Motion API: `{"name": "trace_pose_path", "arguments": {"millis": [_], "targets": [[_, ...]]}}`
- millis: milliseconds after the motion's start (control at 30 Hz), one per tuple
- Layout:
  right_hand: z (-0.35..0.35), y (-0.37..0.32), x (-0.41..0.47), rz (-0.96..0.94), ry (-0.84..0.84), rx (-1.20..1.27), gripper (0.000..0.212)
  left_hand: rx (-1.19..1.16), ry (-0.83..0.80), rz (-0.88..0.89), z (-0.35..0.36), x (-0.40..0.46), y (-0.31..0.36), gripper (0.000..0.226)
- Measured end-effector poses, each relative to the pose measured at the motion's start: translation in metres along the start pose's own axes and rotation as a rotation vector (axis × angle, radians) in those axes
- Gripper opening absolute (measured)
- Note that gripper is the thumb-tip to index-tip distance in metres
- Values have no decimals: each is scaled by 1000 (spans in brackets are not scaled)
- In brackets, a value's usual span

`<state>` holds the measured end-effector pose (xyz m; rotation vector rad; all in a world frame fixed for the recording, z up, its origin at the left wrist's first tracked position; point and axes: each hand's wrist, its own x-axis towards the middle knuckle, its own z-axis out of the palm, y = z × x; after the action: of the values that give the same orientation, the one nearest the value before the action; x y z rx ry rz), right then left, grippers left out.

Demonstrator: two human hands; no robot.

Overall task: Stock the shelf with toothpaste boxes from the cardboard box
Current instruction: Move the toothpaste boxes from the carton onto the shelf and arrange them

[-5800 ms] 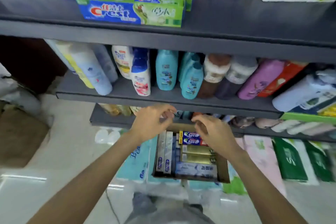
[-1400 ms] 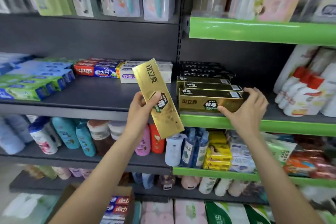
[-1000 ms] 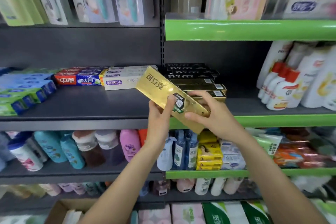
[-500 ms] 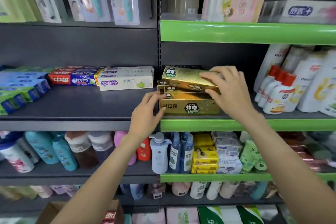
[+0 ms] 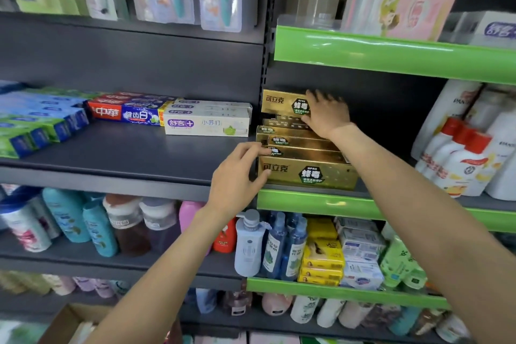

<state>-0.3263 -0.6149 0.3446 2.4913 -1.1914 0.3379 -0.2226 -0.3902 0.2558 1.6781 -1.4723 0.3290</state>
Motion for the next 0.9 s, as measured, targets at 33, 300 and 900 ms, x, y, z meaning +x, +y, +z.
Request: {"name": "trace_pose_path", "arguments": {"millis": [33,300,900], "targets": [[4,-2,7,7,-59,9,74,-4,2,5,0,-1,0,34],[-5,-11,7,14,-159,187,80,-33,-3,25,-5,2,-3,29],[20,-275,-233,-534,26,803,26,50,166,-172,-152,-166,-174,18]]}}
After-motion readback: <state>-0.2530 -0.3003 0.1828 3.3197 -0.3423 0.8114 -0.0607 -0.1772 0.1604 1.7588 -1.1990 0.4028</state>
